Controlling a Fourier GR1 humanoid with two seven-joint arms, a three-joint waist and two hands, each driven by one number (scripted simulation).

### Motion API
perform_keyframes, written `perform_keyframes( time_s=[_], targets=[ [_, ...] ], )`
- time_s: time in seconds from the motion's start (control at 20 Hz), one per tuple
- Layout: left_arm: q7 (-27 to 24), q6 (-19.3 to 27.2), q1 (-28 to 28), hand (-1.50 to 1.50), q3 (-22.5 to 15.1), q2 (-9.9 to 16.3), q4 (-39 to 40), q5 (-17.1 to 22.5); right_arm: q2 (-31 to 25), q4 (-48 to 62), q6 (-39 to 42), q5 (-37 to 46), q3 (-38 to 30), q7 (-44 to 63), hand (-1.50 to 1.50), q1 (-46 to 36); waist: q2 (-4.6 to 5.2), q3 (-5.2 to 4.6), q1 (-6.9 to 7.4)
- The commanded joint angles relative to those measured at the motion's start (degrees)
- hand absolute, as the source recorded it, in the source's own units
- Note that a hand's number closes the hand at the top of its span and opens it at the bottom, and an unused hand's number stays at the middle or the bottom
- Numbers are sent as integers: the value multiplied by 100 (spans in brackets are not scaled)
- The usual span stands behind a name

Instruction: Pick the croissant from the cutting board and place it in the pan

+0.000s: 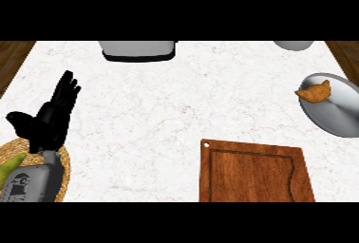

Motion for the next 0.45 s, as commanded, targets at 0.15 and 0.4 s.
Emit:
perform_keyframes(
  time_s=[0.15, 0.4],
  targets=[
    [186, -62, -23, 0, 115, 130, -47, 63, 390, -856, 917, -468, 86, -302, -150, 934, -18, -14, -48],
    [110, 38, -190, 0, 122, 110, 35, -41, 758, -2275, 684, -844, 157, 411, -150, 1404, -7, -20, -47]
  ],
)
